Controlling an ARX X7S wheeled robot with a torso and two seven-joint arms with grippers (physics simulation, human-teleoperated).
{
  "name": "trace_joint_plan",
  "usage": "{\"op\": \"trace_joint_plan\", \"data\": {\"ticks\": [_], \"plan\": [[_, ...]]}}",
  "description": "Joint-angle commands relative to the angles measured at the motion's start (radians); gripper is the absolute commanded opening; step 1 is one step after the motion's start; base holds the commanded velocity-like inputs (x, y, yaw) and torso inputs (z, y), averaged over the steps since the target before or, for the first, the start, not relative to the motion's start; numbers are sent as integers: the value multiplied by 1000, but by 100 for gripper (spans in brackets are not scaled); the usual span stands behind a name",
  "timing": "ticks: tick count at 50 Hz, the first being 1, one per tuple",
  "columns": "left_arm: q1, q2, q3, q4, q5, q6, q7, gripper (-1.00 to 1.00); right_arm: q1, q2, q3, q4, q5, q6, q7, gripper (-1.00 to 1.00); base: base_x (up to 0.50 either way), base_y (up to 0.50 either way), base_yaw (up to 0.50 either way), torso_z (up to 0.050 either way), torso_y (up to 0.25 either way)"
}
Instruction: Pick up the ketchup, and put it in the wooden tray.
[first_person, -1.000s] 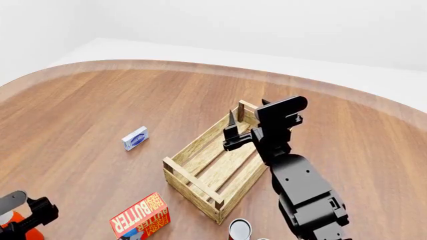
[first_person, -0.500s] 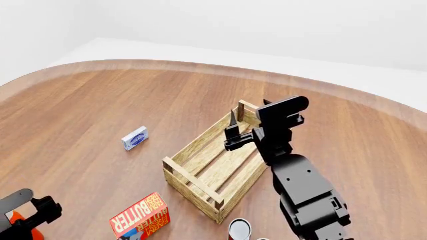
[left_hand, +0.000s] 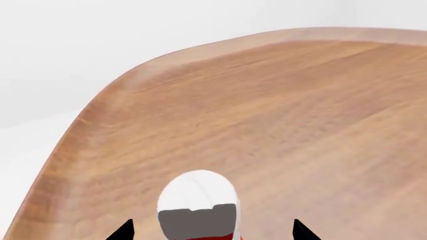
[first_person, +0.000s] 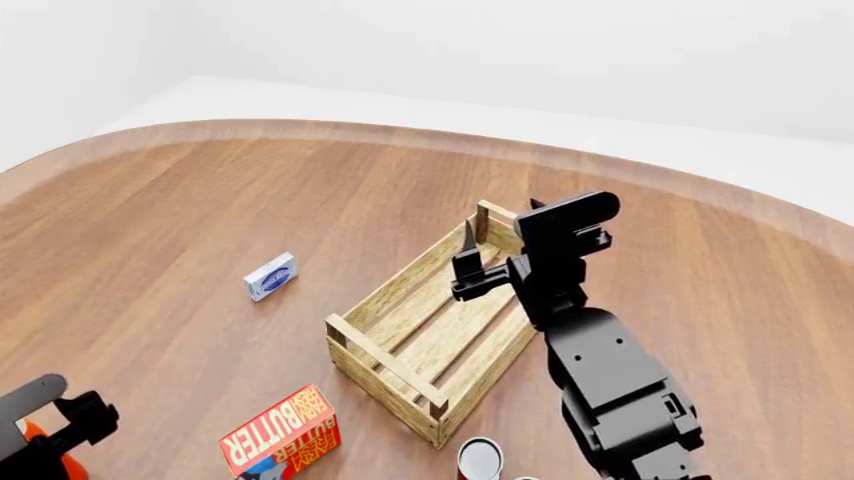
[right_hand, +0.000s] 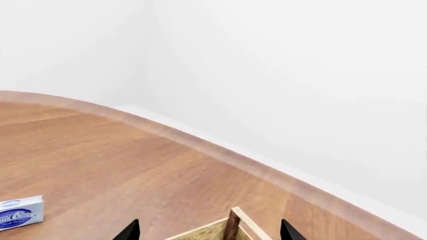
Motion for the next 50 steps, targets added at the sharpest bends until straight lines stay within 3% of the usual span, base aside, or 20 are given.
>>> {"op": "trace_joint_plan", "data": {"ticks": [1, 13, 14, 19, 27, 40, 50], "plan": [[-66, -10, 9, -137, 26, 60, -3, 100, 5, 1, -4, 8, -1, -1, 6, 100, 0, 0, 0, 0, 0], [-209, -23, 35, -382, 48, 157, 36, 100, 2, 5, -4, 2, 4, 2, 14, 100, 0, 0, 0, 0, 0], [-223, -24, 37, -415, 52, 177, 37, -100, 1, 7, -3, 0, 5, 3, 15, 100, 0, 0, 0, 0, 0], [-281, -27, 43, -541, 69, 257, 39, -100, -6, 12, 1, -3, 9, 4, 21, 100, 0, 0, 0, 0, 0], [-265, -23, 47, -456, 61, 230, 48, -100, -6, 11, 3, 3, 13, -1, 24, 100, 0, 0, 0, 0, 0], [-244, -30, 117, -97, 51, 16, 89, -100, -13, 26, 27, -43, 37, 15, 41, 100, 0, 0, 0, 0, 0], [-426, -21, 277, -6, 74, -123, 190, -100, -30, 74, 75, -146, 68, 71, 75, 100, 0, 0, 0, 0, 0]]}}
